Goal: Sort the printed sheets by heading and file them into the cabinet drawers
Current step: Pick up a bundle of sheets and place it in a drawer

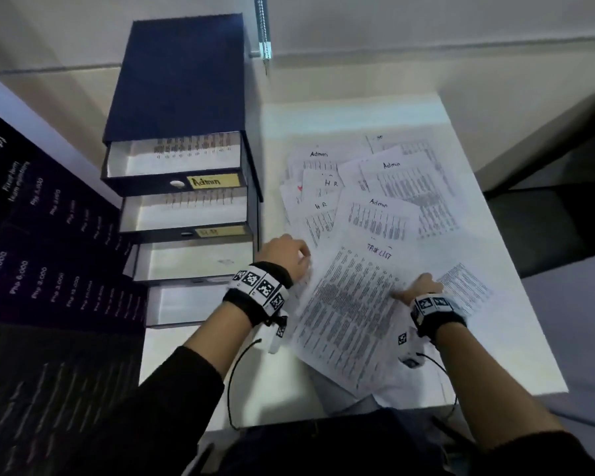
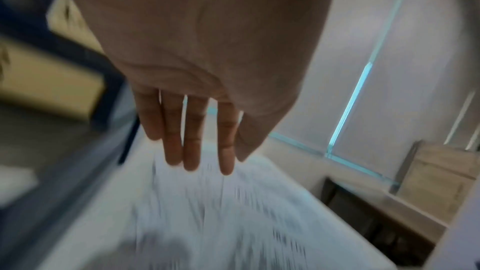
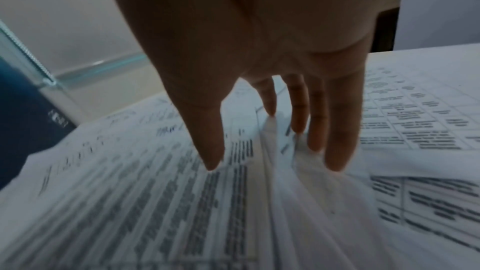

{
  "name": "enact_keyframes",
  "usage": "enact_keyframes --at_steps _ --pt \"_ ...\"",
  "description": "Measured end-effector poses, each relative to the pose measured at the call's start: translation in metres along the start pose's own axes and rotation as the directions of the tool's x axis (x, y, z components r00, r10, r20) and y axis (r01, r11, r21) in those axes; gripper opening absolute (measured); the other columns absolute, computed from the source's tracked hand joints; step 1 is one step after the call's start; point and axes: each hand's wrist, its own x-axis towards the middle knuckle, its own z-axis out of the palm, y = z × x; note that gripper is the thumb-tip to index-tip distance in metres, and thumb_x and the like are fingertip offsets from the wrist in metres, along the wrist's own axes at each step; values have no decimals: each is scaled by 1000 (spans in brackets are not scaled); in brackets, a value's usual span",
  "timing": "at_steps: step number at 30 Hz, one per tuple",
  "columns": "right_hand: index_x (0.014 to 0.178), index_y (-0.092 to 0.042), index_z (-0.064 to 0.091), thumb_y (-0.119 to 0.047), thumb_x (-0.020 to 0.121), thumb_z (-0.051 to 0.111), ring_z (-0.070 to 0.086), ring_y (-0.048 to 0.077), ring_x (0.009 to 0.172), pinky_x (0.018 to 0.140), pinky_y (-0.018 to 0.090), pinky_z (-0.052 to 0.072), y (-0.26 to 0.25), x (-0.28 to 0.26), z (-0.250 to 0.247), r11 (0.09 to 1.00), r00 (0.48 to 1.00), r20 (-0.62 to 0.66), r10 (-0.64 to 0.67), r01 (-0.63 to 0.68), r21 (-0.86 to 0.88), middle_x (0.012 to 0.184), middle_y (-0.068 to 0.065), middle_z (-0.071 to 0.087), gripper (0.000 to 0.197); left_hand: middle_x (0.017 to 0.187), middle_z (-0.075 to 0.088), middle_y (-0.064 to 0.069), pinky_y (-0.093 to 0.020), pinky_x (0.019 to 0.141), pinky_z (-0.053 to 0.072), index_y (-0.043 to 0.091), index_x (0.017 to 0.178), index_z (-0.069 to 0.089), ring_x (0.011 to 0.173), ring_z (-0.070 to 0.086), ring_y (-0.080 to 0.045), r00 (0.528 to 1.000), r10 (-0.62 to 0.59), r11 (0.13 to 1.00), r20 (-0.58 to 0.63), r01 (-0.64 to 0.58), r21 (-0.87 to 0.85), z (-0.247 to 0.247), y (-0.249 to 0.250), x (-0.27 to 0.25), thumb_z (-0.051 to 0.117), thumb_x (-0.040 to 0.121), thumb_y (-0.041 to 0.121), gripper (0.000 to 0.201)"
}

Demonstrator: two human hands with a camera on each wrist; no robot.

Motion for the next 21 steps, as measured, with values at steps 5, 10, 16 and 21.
enact_keyframes --at_steps 5,10,16,21 --pt "142 -12 25 -30 61 92 47 46 124 96 52 46 4 -17 -2 982 998 -23 -58 61 181 148 24 28 106 123 52 -14 -42 93 52 11 111 52 101 57 -32 943 -213 963 258 246 -106 84 22 36 63 86 29 33" --pt "146 -16 17 -26 58 93 51 41 124 98 50 46 18 -4 -1 962 987 -35 -157 161 222 139 22 48 116 134 52 -15 -35 94 46 10 141 38 120 53 -33 915 -348 830 205 402 -387 113 38 48 71 85 25 67" --pt "153 -18 1 -26 57 93 58 35 114 92 40 50 20 7 -14 946 956 48 -290 279 165 128 16 57 133 111 62 -6 -31 87 50 25 144 41 103 62 -28 959 -278 848 -50 221 -481 111 54 49 67 80 0 73" --pt "139 -20 34 -25 62 89 54 28 110 88 37 54 14 8 -17 869 865 -87 -494 489 -74 126 9 43 95 117 67 -9 -28 89 51 13 122 64 102 63 -22 955 -282 859 -88 210 -467 102 59 51 72 79 5 44"
